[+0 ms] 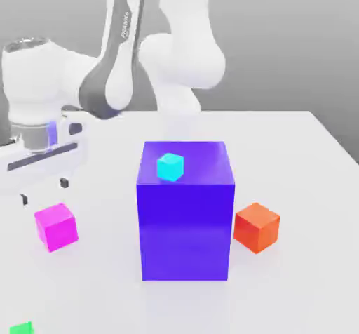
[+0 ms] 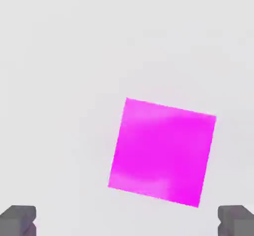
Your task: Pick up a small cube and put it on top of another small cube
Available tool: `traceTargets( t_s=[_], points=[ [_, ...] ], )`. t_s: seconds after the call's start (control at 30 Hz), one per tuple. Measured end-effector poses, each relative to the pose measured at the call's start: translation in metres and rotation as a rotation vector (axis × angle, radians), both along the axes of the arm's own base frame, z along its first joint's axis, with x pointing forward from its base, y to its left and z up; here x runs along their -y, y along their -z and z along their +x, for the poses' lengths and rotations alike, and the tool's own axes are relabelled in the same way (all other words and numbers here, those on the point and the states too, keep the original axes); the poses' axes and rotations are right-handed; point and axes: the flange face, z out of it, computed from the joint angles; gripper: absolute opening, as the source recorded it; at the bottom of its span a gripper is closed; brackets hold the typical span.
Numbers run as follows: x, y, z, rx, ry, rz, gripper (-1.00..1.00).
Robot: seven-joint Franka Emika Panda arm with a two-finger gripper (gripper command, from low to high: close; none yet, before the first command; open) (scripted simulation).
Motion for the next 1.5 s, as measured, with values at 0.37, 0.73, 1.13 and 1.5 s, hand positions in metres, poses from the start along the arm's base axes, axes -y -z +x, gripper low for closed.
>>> traceTargets(
  t_s=[0.37, 0.73, 1.13, 1.5],
  points=[
    [0.001, 0.058, -0.010, -0.008, 0.039, 0.012, -1.00],
    [0.005, 0.030, -0.006, 0.001, 0.043, 0.006, -1.00],
    [0.015, -0.017, 0.013, 0.015, -0.121, 0.020, -1.00],
    [0.006, -0.037, 0.128, 0.053, -0.798, 0.026, -1.00]
  ],
)
